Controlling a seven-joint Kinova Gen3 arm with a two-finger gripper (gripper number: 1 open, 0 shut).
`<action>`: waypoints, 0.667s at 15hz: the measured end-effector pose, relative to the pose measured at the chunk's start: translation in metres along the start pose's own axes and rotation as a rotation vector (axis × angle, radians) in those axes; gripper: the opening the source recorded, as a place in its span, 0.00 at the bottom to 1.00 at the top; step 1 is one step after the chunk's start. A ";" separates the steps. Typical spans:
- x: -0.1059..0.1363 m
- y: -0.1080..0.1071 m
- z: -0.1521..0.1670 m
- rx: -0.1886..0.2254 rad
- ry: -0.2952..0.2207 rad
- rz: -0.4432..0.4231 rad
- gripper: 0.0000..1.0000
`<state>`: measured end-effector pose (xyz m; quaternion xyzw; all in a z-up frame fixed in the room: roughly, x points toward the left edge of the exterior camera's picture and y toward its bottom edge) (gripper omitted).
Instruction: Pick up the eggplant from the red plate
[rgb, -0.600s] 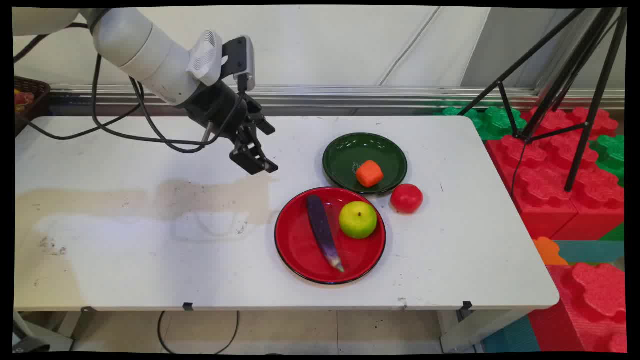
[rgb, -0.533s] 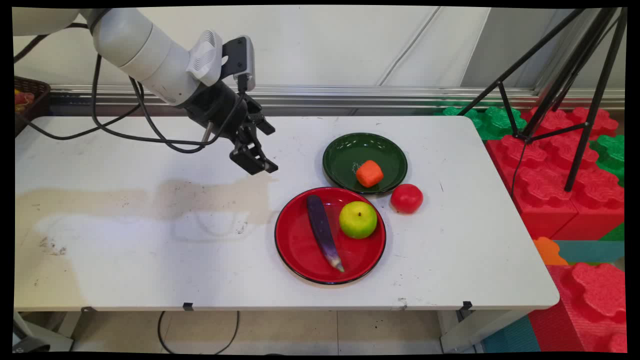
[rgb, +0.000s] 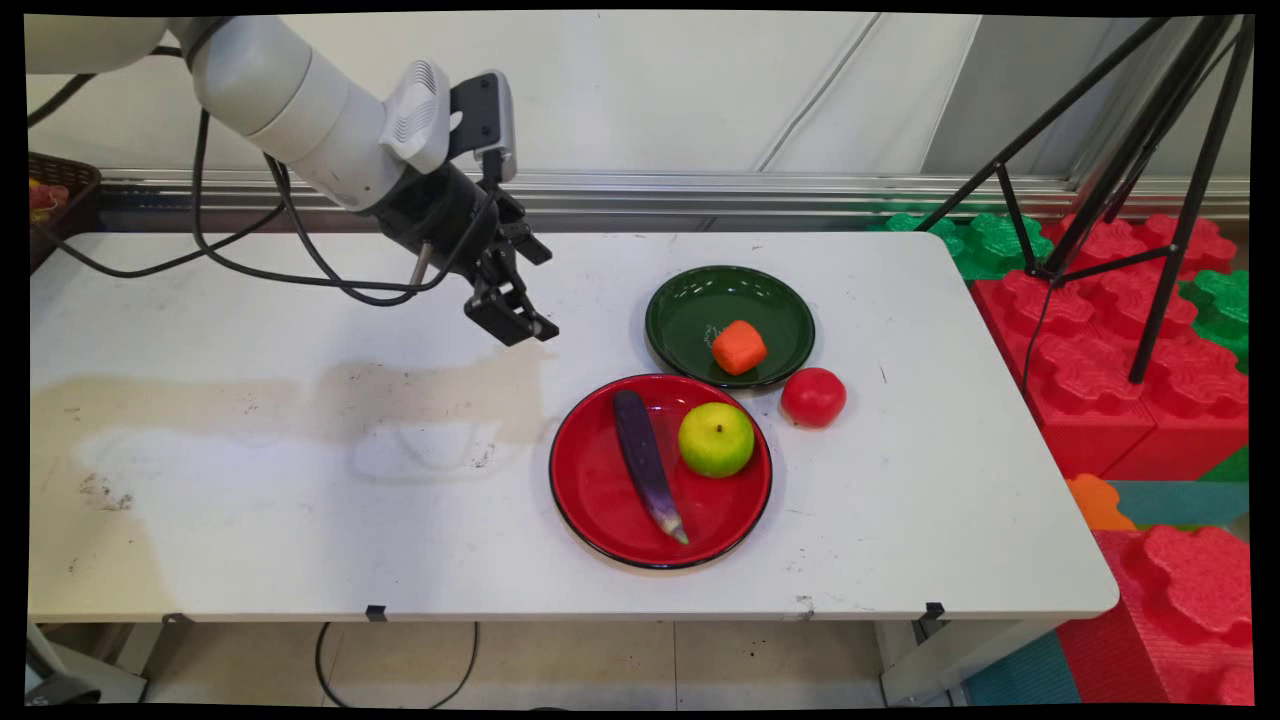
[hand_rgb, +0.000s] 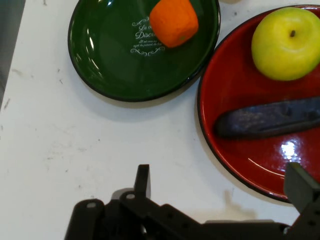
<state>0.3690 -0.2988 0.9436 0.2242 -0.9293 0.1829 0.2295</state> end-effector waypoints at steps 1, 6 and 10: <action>0.002 0.002 0.001 0.001 -0.001 0.004 1.00; 0.014 0.015 0.006 -0.022 -0.018 0.039 1.00; 0.031 0.025 0.016 -0.069 -0.036 0.134 1.00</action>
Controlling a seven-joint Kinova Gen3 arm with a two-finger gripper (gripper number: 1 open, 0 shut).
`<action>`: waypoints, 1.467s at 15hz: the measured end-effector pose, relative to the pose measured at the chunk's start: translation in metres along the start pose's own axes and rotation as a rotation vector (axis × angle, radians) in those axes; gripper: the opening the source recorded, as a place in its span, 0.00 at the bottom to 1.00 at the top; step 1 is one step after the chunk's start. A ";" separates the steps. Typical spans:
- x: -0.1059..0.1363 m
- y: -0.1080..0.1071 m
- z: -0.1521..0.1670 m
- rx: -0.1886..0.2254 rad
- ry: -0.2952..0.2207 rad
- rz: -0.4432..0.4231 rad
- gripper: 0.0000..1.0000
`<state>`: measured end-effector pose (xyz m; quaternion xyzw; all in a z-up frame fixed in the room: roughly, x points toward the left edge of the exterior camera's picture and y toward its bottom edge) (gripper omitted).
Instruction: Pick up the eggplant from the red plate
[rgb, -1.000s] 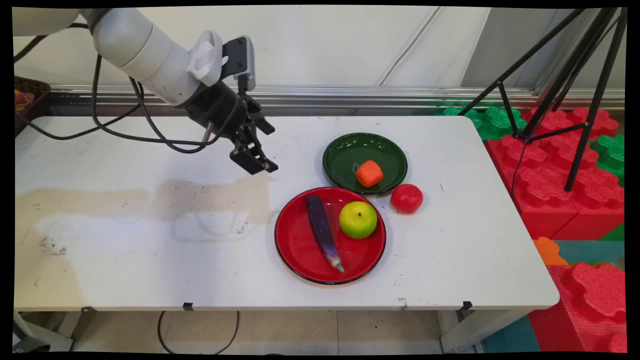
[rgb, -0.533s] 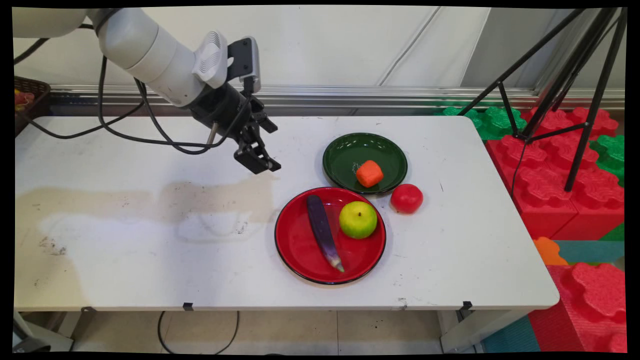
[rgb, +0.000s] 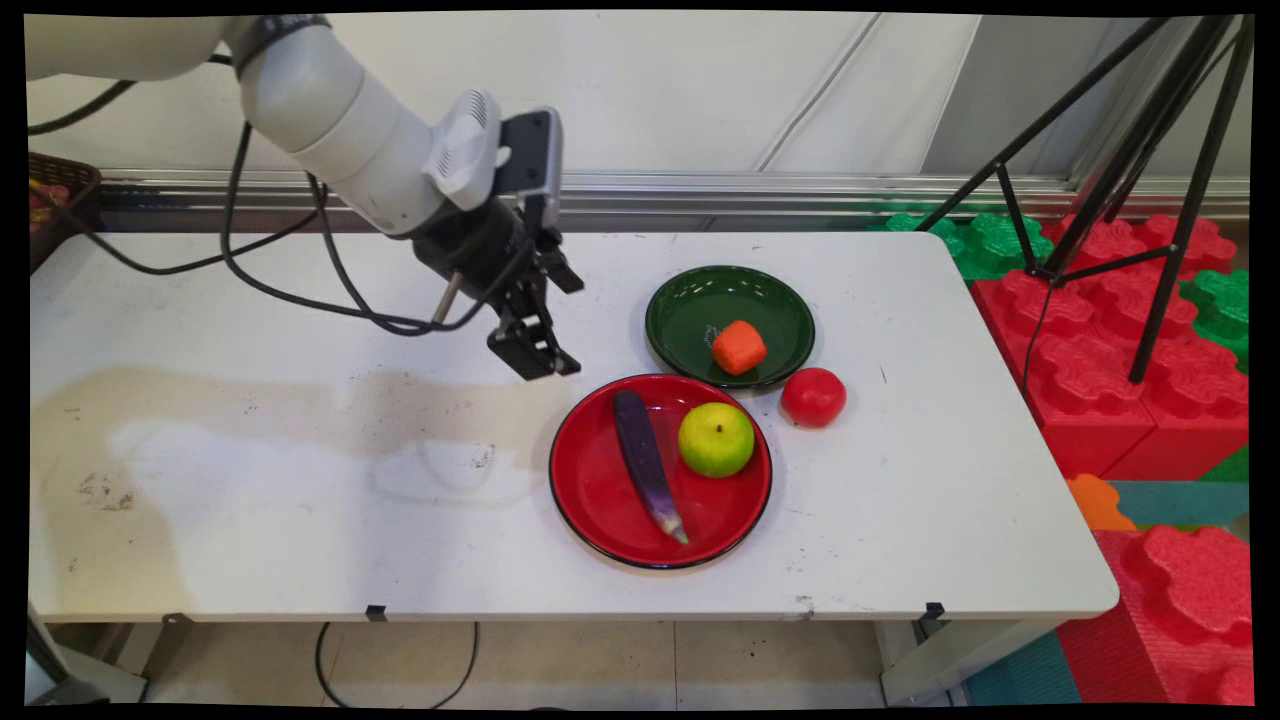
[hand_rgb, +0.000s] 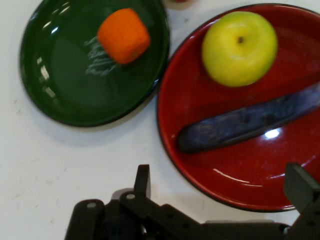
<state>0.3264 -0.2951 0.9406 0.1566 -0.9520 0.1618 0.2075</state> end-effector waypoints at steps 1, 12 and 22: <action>0.003 0.001 0.002 -0.009 -0.004 0.019 1.00; 0.033 0.001 0.069 -0.180 -0.078 0.373 1.00; 0.036 -0.007 0.136 -0.246 -0.133 0.492 1.00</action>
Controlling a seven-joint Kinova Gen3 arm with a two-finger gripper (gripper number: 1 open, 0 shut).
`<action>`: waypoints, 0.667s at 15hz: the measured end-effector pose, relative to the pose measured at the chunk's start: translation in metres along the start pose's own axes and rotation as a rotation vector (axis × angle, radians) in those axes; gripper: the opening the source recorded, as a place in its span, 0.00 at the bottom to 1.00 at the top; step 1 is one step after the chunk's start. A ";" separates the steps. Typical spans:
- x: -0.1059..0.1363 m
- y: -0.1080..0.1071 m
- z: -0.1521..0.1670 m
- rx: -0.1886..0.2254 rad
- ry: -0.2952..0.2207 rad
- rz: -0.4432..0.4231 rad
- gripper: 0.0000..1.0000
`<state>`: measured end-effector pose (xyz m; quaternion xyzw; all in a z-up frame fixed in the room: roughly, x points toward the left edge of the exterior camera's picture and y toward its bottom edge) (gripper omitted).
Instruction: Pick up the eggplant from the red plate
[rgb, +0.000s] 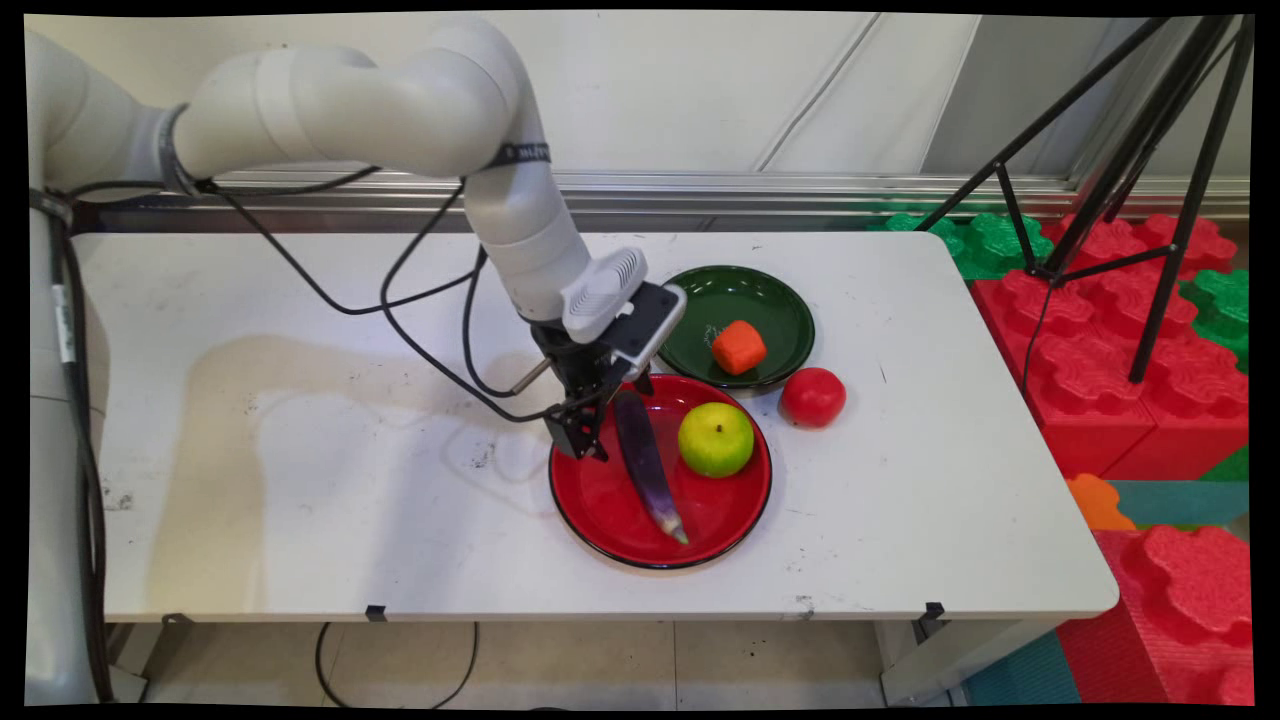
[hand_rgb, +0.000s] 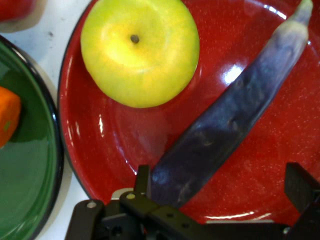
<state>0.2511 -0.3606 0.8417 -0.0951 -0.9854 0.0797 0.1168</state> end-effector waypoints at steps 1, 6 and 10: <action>0.000 -0.002 0.006 -0.006 -0.005 0.009 1.00; 0.000 -0.011 0.032 -0.027 -0.016 0.060 1.00; 0.000 -0.015 0.046 -0.038 -0.018 0.090 1.00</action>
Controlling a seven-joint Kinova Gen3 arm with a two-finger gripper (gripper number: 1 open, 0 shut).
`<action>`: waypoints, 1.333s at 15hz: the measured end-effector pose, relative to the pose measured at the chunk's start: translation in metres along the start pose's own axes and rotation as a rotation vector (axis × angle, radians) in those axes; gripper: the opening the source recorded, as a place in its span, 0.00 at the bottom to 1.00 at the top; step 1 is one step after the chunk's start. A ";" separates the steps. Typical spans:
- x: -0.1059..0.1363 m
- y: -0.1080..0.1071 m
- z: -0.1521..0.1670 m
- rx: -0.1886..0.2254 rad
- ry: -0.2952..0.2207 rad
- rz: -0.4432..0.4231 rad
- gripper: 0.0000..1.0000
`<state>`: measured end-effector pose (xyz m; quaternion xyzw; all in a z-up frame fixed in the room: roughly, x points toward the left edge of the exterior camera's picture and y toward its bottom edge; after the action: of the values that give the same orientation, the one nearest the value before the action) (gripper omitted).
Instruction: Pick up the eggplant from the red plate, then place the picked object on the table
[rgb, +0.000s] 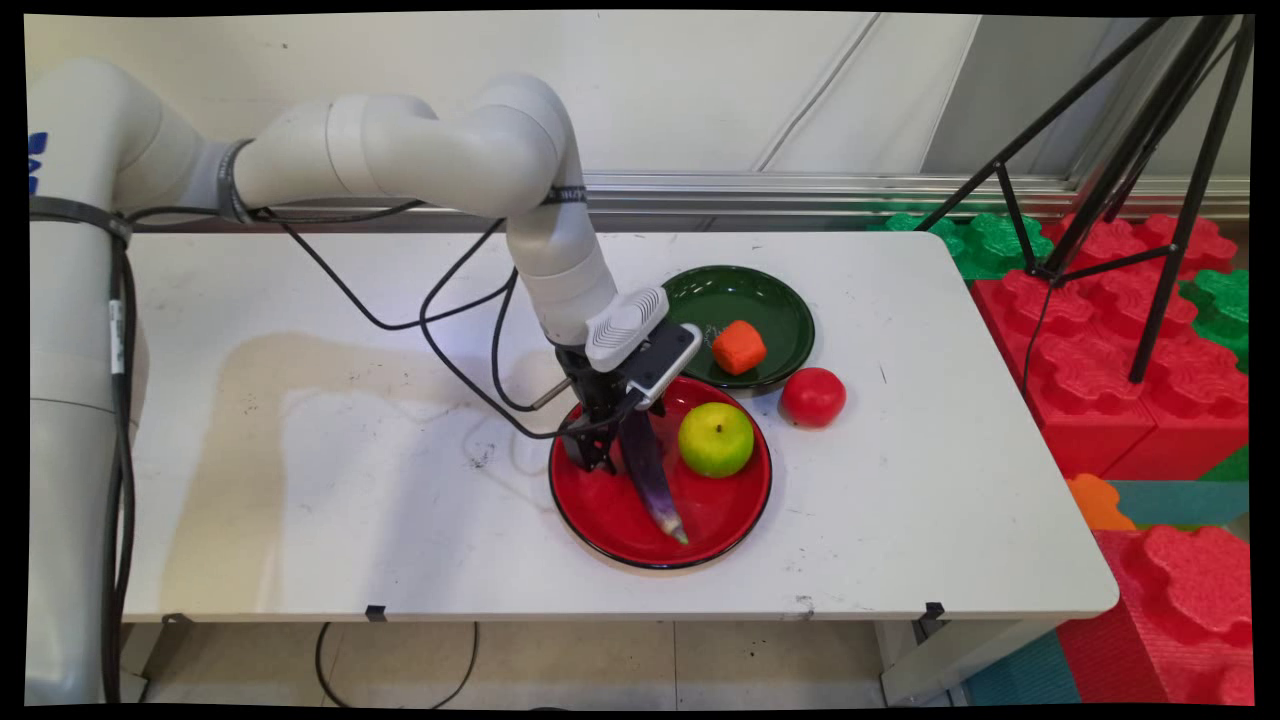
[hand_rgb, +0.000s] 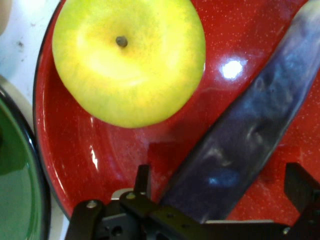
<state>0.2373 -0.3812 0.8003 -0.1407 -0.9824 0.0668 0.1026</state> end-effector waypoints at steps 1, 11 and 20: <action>0.000 -0.001 0.002 -0.002 0.000 0.006 1.00; -0.003 0.001 0.000 -0.002 0.005 0.066 0.00; -0.009 0.022 -0.060 0.023 0.024 0.003 0.00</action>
<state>0.2644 -0.3571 0.8537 -0.1420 -0.9801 0.0768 0.1157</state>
